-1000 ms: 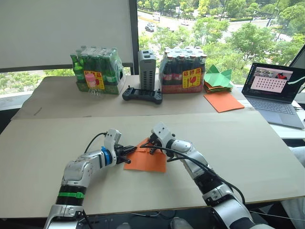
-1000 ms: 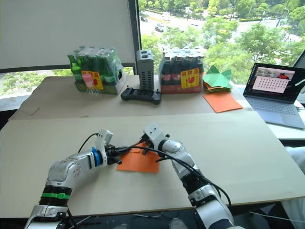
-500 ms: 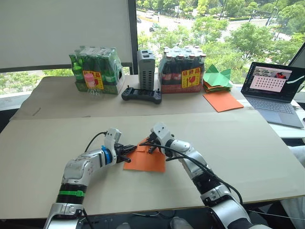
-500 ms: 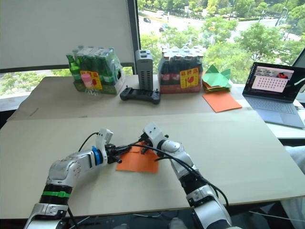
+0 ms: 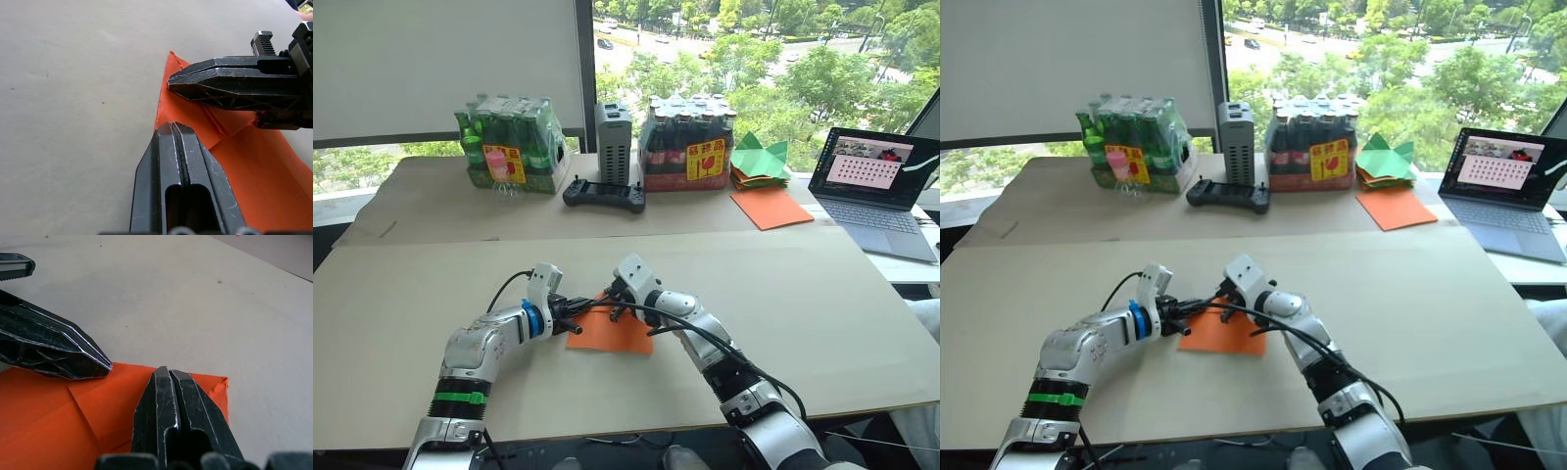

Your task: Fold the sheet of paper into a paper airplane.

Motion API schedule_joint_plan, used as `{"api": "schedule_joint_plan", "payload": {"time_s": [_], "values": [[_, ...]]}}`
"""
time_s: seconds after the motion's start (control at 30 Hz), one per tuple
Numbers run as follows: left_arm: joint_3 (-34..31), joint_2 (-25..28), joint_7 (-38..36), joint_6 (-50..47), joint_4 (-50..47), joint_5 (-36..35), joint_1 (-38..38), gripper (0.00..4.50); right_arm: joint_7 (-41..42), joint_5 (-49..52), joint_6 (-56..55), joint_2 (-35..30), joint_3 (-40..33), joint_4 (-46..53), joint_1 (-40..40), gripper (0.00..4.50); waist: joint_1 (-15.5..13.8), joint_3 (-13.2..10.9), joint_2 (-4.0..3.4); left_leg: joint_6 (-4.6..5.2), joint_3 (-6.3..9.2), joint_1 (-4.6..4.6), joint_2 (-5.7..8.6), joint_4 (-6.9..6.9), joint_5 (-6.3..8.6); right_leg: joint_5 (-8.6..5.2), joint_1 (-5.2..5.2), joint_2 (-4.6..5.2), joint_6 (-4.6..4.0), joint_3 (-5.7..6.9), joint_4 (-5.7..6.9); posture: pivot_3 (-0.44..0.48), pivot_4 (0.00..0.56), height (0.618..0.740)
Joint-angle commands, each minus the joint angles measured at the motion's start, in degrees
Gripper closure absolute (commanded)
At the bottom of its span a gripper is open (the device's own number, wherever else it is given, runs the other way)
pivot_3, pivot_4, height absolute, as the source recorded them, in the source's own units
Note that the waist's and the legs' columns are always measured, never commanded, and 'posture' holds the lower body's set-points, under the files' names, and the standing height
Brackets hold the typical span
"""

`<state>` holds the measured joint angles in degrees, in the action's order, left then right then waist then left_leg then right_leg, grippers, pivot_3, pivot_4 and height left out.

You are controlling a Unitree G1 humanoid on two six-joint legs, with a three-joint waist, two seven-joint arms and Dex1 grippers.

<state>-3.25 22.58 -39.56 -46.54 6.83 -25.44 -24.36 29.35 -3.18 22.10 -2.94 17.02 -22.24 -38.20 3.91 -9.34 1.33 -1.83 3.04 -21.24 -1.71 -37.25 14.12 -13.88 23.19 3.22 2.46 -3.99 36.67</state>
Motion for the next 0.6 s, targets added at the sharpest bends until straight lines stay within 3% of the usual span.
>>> {"api": "schedule_joint_plan", "payload": {"time_s": [0.03,0.4,0.6], "values": [[0.9,0.1,1.2,-1.2,0.9,0.9,1.3,4.48,-1.6,-0.4,-0.5,0.1,-1.1,-2.8,-0.9,4.5,0.0,0.0,0.0,0.0,0.0,0.01,0.0,0.0,0.0,0.0,0.0,0.0,0.0,0.0,0.01,0.0,0.15,0.74],[0.9,0.2,1.2,-1.1,0.7,0.8,1.5,4.48,-2.5,-0.4,-1.4,-2.2,-3.1,-5.0,-2.7,4.5,0.0,0.0,0.0,0.0,0.0,0.01,0.0,0.01,0.0,0.0,-0.01,0.0,0.0,0.0,-0.01,0.0,0.15,0.74],[1.2,0.2,1.1,-1.1,0.6,1.0,1.6,4.48,0.7,2.0,-3.6,-3.9,-4.0,3.7,-0.6,4.5,-0.1,0.0,0.0,0.0,0.0,0.0,0.0,0.02,0.0,0.0,0.0,0.0,0.0,0.0,-0.02,0.0,0.15,0.74]]}}
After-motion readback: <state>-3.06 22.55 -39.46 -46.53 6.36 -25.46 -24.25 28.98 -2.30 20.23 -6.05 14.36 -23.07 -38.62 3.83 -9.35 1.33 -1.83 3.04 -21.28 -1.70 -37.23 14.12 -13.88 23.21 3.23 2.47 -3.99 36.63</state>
